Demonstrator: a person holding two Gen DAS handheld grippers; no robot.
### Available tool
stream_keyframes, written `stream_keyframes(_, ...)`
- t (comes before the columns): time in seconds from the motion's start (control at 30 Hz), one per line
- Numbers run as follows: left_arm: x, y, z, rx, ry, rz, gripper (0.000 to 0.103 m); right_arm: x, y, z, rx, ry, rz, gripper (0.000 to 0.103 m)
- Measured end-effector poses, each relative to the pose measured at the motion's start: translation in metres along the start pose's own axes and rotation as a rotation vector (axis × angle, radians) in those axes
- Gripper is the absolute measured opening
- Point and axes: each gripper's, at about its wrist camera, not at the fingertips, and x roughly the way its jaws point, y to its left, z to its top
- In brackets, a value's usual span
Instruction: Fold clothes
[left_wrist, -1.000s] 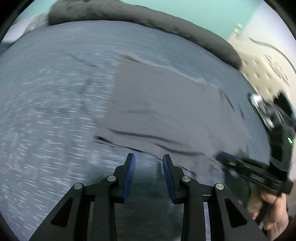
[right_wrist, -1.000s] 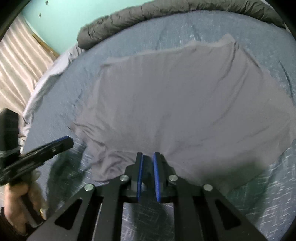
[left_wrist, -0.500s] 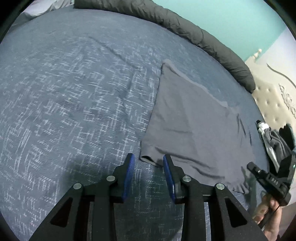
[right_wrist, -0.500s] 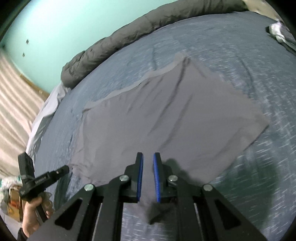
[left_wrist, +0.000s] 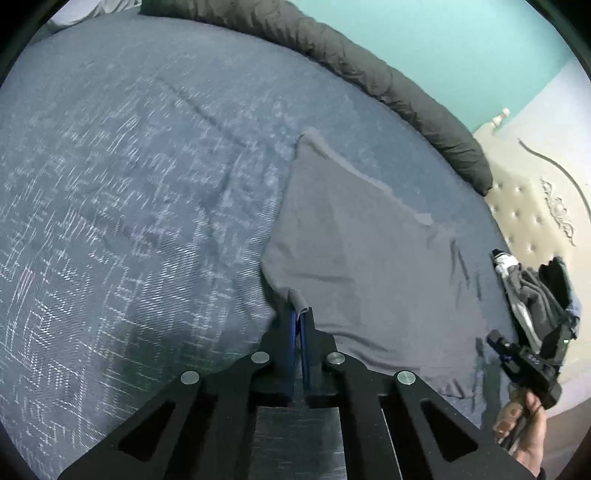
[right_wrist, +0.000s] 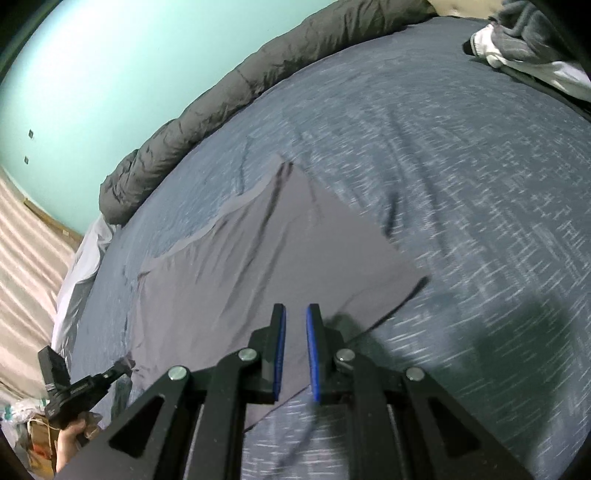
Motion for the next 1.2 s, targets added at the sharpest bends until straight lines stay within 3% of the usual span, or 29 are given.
stream_keyframes(0.23, -0.006, -0.041, 0.013, 0.063, -0.023, -0.018, 0.002, -0.011, -0.028, 0.012, 0.058, -0.025, -0.012, 0.010)
stream_keyframes(0.5, 0.013, -0.146, 0.044, 0.230, 0.017, -0.055, 0.002, -0.020, -0.047, 0.017, 0.093, -0.019, 0.013, 0.010)
stream_keyframes(0.67, 0.027, -0.223, 0.024, 0.337, 0.077, -0.125, 0.002, -0.030, -0.061, 0.023, 0.121, -0.042, 0.027, 0.010)
stream_keyframes(0.77, 0.073, -0.283, 0.018, 0.406, 0.153, -0.167, 0.002, -0.033, -0.068, 0.027, 0.127, -0.051, 0.028, 0.010)
stream_keyframes(0.83, 0.093, -0.303, 0.005, 0.439, 0.205, -0.178, 0.002, -0.035, -0.072, 0.029, 0.129, -0.051, 0.027, 0.010)
stream_keyframes(0.97, 0.142, -0.313, -0.023, 0.477, 0.332, -0.138, 0.002, -0.036, -0.079, 0.032, 0.131, -0.041, 0.040, 0.010)
stream_keyframes(1.07, 0.141, -0.301, -0.020, 0.456, 0.328, -0.110, 0.003, -0.036, -0.079, 0.033, 0.123, -0.026, 0.064, 0.010)
stream_keyframes(1.1, 0.133, -0.296, -0.015, 0.457, 0.307, -0.106, 0.009, -0.035, -0.077, 0.034, 0.112, -0.020, 0.072, 0.010)
stream_keyframes(1.13, 0.124, -0.291, -0.011, 0.460, 0.284, -0.101, 0.026, -0.034, -0.075, 0.034, 0.102, -0.016, 0.078, 0.011)
stream_keyframes(1.2, 0.104, -0.282, -0.001, 0.466, 0.244, -0.089, 0.048, -0.031, -0.070, 0.035, 0.086, -0.010, 0.097, 0.014)
